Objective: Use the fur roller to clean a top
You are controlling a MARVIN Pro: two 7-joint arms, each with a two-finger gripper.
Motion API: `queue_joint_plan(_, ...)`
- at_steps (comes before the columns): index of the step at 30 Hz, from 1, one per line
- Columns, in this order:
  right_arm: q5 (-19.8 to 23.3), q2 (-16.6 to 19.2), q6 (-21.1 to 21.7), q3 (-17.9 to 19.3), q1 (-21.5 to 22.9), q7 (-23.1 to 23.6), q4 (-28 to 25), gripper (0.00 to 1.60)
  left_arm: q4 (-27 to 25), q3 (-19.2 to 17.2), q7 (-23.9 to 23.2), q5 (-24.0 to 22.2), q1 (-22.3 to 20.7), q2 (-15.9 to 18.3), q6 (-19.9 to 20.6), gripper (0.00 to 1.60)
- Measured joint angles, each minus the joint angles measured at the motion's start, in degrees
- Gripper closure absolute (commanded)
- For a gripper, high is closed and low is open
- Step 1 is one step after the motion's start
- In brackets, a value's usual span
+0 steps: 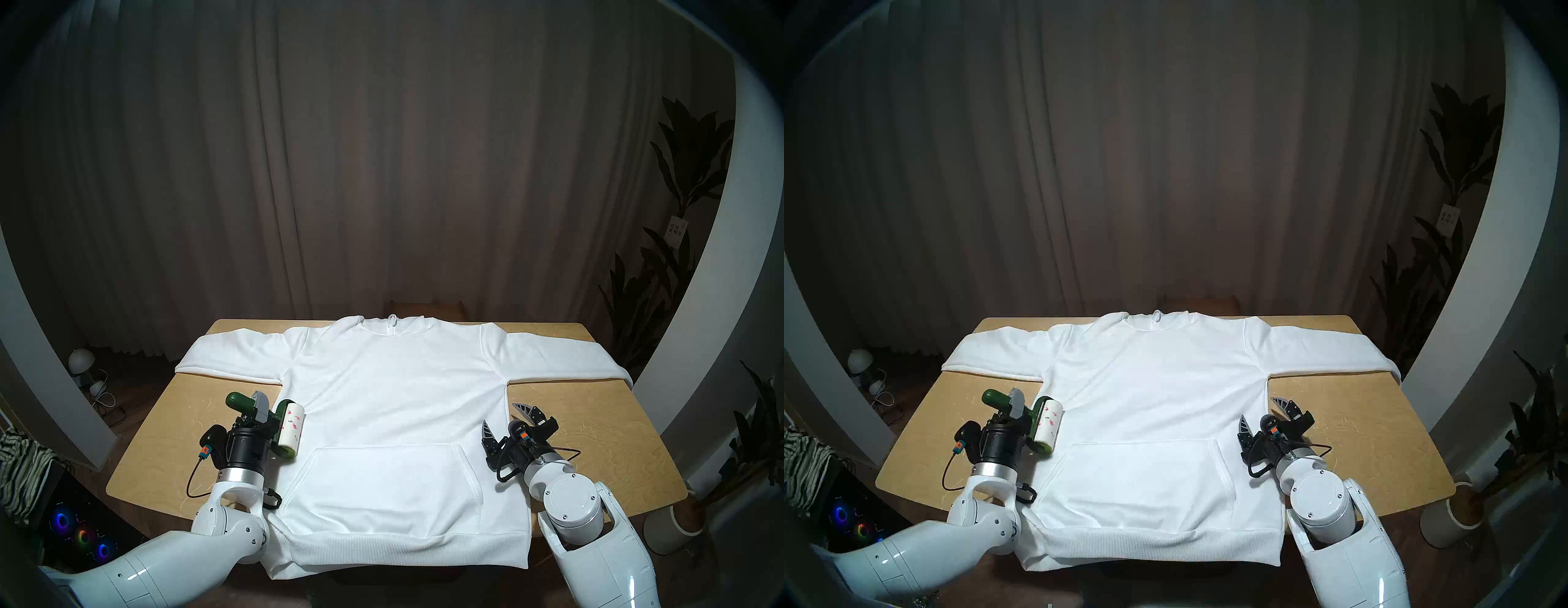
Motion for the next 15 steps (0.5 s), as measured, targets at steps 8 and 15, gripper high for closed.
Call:
queue_joint_plan(8,-0.2,0.0,-0.1,-0.2,-0.2,-0.8,0.0,0.0,-1.9,-1.5,-0.7,-1.4,1.6,1.9,-1.3,1.6)
queue_joint_plan(15,0.0,-0.1,-0.3,-0.2,-0.4,-1.2,-0.1,0.0,-4.5,-3.7,-1.7,-3.0,2.3,4.0,-2.4,1.6)
